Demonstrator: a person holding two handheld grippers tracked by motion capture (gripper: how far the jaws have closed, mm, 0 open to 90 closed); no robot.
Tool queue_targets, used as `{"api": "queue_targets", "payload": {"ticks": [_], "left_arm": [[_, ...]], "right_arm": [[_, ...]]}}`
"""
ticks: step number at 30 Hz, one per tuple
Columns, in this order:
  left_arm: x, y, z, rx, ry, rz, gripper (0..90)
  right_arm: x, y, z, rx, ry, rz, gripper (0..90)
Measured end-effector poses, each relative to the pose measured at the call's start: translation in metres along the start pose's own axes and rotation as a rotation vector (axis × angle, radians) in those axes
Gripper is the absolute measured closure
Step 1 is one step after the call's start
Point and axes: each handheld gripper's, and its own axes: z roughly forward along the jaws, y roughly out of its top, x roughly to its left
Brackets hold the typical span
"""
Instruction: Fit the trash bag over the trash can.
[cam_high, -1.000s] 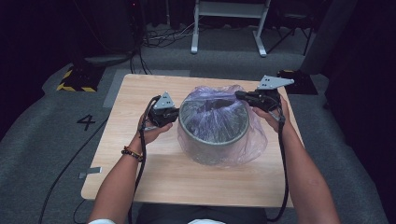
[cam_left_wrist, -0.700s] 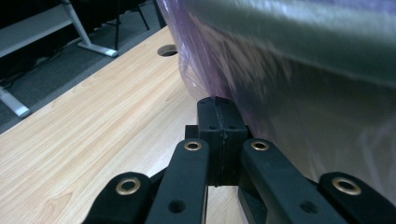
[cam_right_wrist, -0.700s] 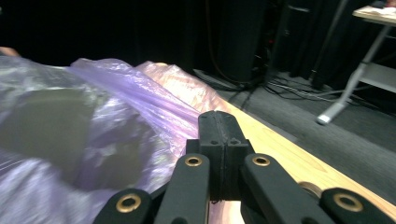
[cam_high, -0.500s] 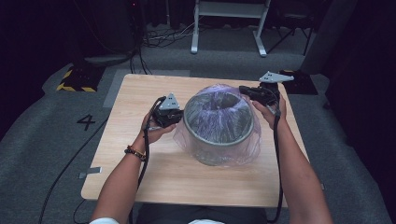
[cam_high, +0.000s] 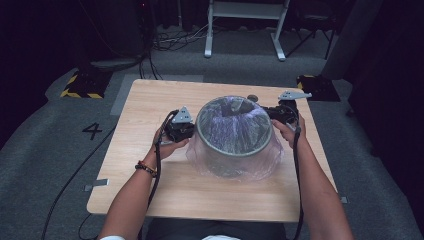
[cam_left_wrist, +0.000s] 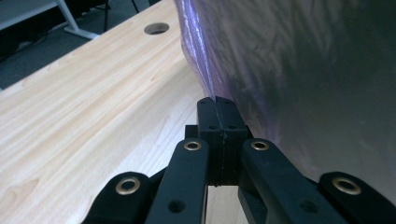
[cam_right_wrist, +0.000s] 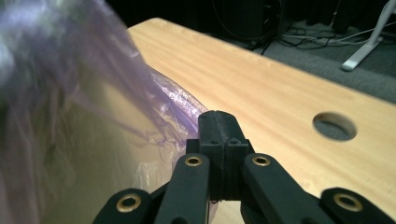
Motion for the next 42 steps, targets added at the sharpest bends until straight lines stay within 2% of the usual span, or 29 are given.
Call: {"api": "queue_targets", "payload": {"ticks": [3, 5, 6, 8, 10, 12, 13, 16, 17, 21, 22, 24, 25, 27, 31, 33, 34, 36, 37, 38, 39, 41, 42], "left_arm": [[0.001, -0.005, -0.004, -0.005, 0.020, -0.019, 90.0], [0.003, -0.007, -0.008, -0.019, 0.039, -0.035, 88.9], [0.005, -0.008, -0.012, -0.031, 0.053, -0.048, 82.2], [0.006, -0.008, -0.021, -0.054, 0.055, -0.059, 81.1], [0.005, -0.008, -0.028, -0.057, 0.065, -0.053, 74.2], [0.001, -0.009, -0.035, -0.056, 0.064, -0.031, 69.1], [-0.001, -0.010, -0.039, -0.044, 0.069, -0.018, 65.8], [-0.011, -0.015, -0.048, -0.015, 0.074, 0.016, 56.1], [-0.013, -0.016, -0.049, -0.010, 0.065, 0.019, 51.1], [-0.024, -0.027, -0.055, -0.003, -0.001, 0.010, 36.5], [-0.027, -0.029, -0.055, 0.001, -0.028, 0.006, 28.7], [-0.037, -0.034, -0.055, 0.015, -0.068, 0.009, 26.2], [-0.041, -0.036, -0.054, 0.019, -0.076, 0.016, 23.5], [-0.050, -0.041, -0.052, 0.025, -0.109, 0.015, 22.9], [-0.066, -0.041, -0.043, 0.051, -0.126, 0.026, 18.9], [-0.069, -0.040, -0.037, 0.056, -0.135, 0.021, 18.9], [-0.070, -0.038, -0.033, 0.066, -0.133, 0.024, 19.3], [-0.073, -0.036, -0.028, 0.080, -0.113, 0.052, 25.7], [-0.074, -0.035, -0.026, 0.092, -0.098, 0.081, 34.1], [-0.074, -0.034, -0.025, 0.096, -0.083, 0.094, 42.9], [-0.074, -0.033, -0.023, 0.100, -0.075, 0.102, 47.5], [-0.072, -0.032, -0.020, 0.110, -0.070, 0.119, 68.3], [-0.071, -0.033, -0.018, 0.113, -0.063, 0.122, 73.7]], "right_arm": [[0.002, -0.007, 0.000, 0.008, 0.007, -0.009, 90.0], [0.003, -0.009, -0.003, 0.011, -0.005, -0.016, 90.0], [0.004, -0.007, -0.008, 0.008, -0.030, -0.024, 90.0], [0.005, -0.007, -0.011, 0.006, -0.042, -0.029, 90.0], [0.007, -0.005, -0.021, -0.010, -0.053, -0.047, 88.4], [0.009, -0.006, -0.031, -0.012, -0.083, -0.070, 77.0], [0.009, -0.007, -0.035, -0.017, -0.098, -0.067, 74.9], [0.011, -0.014, -0.054, -0.031, -0.102, -0.086, 63.1], [0.013, -0.018, -0.060, -0.019, -0.103, -0.100, 57.3], [0.021, -0.033, -0.077, 0.010, -0.061, -0.169, 45.5], [0.025, -0.042, -0.085, 0.036, -0.059, -0.205, 38.8], [0.028, -0.046, -0.088, 0.044, -0.055, -0.212, 35.4], [0.032, -0.053, -0.093, 0.053, -0.021, -0.235, 33.9], [0.039, -0.061, -0.097, 0.059, 0.008, -0.253, 28.4], [0.058, -0.080, -0.099, 0.072, 0.077, -0.292, 24.9], [0.064, -0.085, -0.094, 0.085, 0.079, -0.298, 24.6], [0.068, -0.087, -0.091, 0.089, 0.083, -0.304, 25.1], [0.075, -0.090, -0.084, 0.092, 0.065, -0.299, 35.5], [0.077, -0.091, -0.082, 0.094, 0.055, -0.301, 45.9], [0.079, -0.092, -0.079, 0.094, 0.041, -0.301, 54.4], [0.080, -0.093, -0.078, 0.091, 0.039, -0.301, 60.8], [0.081, -0.095, -0.075, 0.081, 0.063, -0.300, 77.4], [0.081, -0.096, -0.074, 0.076, 0.073, -0.301, 82.7]]}}
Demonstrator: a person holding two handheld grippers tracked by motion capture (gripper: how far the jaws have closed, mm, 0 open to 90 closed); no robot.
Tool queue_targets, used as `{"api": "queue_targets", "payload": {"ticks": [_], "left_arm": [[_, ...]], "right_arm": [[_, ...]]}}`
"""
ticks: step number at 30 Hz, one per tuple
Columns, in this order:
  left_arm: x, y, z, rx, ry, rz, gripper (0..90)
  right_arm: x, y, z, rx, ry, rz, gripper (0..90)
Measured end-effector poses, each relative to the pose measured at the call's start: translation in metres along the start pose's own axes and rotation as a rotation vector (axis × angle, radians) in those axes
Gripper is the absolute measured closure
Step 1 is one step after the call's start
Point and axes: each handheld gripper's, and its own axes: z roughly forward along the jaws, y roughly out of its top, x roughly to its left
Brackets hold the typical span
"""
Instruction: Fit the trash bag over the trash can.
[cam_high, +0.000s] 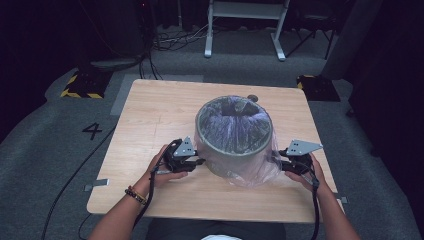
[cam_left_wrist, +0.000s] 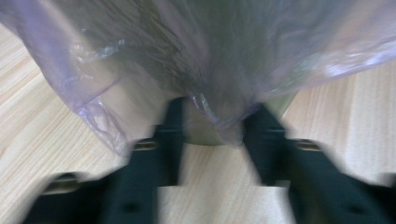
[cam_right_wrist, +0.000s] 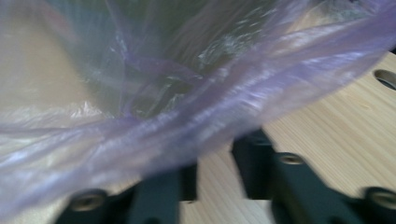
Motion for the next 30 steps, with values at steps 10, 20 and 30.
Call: {"api": "queue_targets", "payload": {"ticks": [10, 20, 30], "left_arm": [[0.004, -0.013, 0.012, 0.074, 0.009, 0.007, 89.9], [0.010, -0.026, 0.006, 0.045, 0.036, -0.081, 61.1], [0.002, -0.041, -0.015, 0.049, 0.017, -0.135, 19.7]], "right_arm": [[-0.002, -0.018, 0.010, 0.058, 0.035, 0.043, 90.0], [-0.006, -0.032, 0.012, 0.062, 0.049, 0.104, 88.9], [-0.015, -0.039, -0.006, 0.039, 0.039, 0.158, 52.2]]}}
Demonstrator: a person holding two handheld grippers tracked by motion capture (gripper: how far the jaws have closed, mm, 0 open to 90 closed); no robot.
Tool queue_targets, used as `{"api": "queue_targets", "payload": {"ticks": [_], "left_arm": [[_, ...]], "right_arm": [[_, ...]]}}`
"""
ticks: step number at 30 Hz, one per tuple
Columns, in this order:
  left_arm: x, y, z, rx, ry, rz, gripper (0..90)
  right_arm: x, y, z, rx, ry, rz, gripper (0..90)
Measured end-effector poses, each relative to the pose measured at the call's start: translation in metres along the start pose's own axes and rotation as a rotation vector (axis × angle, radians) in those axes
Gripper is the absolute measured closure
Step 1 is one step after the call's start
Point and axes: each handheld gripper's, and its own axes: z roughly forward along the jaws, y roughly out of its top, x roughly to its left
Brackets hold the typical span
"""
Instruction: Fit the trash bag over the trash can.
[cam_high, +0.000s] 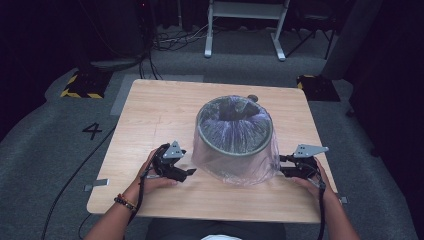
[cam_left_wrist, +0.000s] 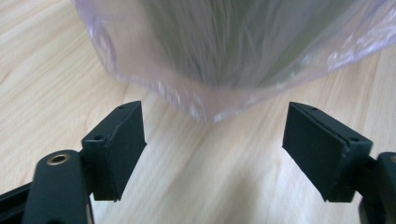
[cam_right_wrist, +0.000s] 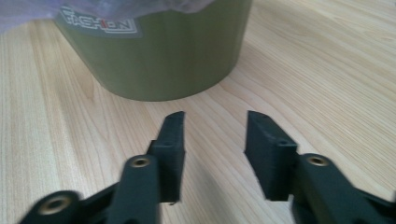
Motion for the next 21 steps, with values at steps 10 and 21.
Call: {"api": "queue_targets", "payload": {"ticks": [10, 21], "left_arm": [[-0.011, -0.027, -0.014, 0.087, -0.008, -0.003, 16.5], [-0.013, -0.042, -0.018, 0.116, 0.071, -0.052, 15.9]], "right_arm": [[-0.002, -0.013, -0.021, -0.069, -0.043, 0.093, 20.5], [0.012, 0.003, -0.044, -0.162, -0.176, 0.060, 15.8]]}}
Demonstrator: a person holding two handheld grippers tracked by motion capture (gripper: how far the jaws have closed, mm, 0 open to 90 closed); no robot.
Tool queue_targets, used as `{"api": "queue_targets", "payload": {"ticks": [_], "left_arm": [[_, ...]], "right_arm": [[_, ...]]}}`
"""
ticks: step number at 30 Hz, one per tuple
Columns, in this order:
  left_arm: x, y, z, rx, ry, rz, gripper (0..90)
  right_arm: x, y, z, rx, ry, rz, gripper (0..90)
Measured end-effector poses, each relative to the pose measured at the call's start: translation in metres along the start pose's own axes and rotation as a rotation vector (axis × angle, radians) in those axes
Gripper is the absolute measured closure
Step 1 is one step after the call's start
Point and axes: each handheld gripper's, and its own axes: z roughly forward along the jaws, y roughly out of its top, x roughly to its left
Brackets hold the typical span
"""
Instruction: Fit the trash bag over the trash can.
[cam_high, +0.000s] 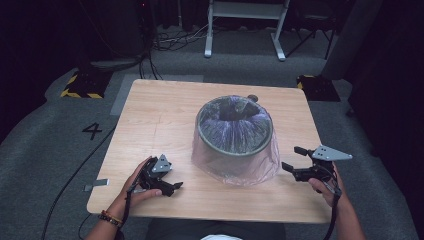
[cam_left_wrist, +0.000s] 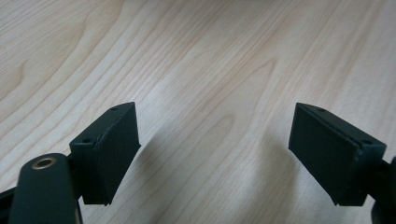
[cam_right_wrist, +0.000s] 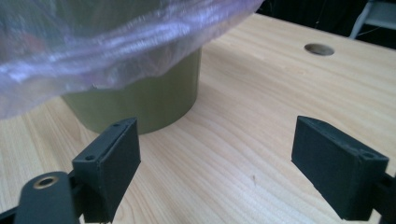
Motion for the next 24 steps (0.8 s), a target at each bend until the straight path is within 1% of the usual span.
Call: {"api": "queue_targets", "payload": {"ticks": [3, 5, 9, 11, 14, 16, 19, 24], "left_arm": [[0.003, -0.003, 0.001, -0.016, -0.020, -0.023, 15.4], [0.005, -0.004, 0.002, -0.026, -0.029, -0.032, 14.9], [0.006, -0.005, 0.002, -0.029, -0.034, -0.023, 13.7], [0.007, -0.004, 0.003, -0.028, -0.037, -0.022, 13.1], [0.008, -0.004, 0.004, -0.024, -0.040, -0.021, 11.3], [0.008, -0.004, 0.004, -0.024, -0.041, -0.019, 11.1], [0.008, -0.004, 0.004, -0.025, -0.042, -0.018, 10.9], [0.009, -0.003, 0.005, -0.023, -0.043, -0.016, 9.9]], "right_arm": [[0.004, 0.006, -0.004, -0.016, -0.024, -0.023, 16.0], [0.006, 0.010, -0.006, -0.024, -0.033, -0.030, 16.0], [0.010, 0.018, -0.008, -0.035, -0.032, -0.058, 16.0], [0.013, 0.023, -0.009, -0.043, -0.031, -0.062, 16.0], [0.015, 0.031, -0.009, -0.053, -0.040, -0.074, 16.0], [0.016, 0.037, -0.010, -0.063, -0.038, -0.080, 16.0], [0.018, 0.046, -0.010, -0.073, -0.046, -0.089, 16.0], [0.022, 0.064, -0.012, -0.100, -0.025, -0.107, 15.5]]}}
